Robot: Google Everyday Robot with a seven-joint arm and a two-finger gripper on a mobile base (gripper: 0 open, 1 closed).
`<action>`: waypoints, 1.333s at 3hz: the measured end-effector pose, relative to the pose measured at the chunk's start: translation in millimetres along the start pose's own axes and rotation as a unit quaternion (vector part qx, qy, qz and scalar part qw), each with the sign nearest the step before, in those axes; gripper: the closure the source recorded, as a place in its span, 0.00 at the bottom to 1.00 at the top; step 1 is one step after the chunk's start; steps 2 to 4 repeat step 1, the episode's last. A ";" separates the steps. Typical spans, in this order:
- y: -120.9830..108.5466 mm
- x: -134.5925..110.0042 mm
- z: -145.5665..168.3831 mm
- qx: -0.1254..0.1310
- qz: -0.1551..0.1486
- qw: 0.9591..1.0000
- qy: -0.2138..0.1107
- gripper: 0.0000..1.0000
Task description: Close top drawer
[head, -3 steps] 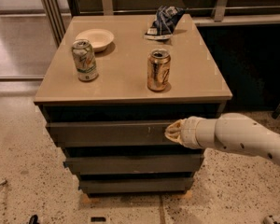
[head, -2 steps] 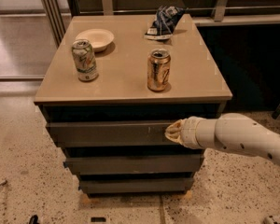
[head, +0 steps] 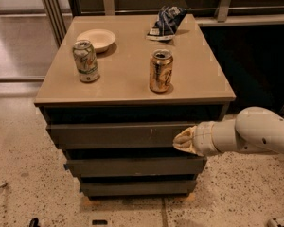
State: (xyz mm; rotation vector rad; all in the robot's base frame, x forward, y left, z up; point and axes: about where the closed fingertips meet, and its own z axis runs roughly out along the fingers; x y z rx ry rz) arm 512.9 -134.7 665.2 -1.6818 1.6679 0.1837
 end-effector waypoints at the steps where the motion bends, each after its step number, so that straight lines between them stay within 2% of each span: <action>1: 20.8 -3.9 -31.3 -0.050 0.025 0.998 -0.018 1.00; 4: 20.8 -3.9 -31.3 -0.050 0.025 0.998 -0.018 1.00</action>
Offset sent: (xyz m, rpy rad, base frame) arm 0.0000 0.0000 0.0000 0.0000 0.0000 0.0000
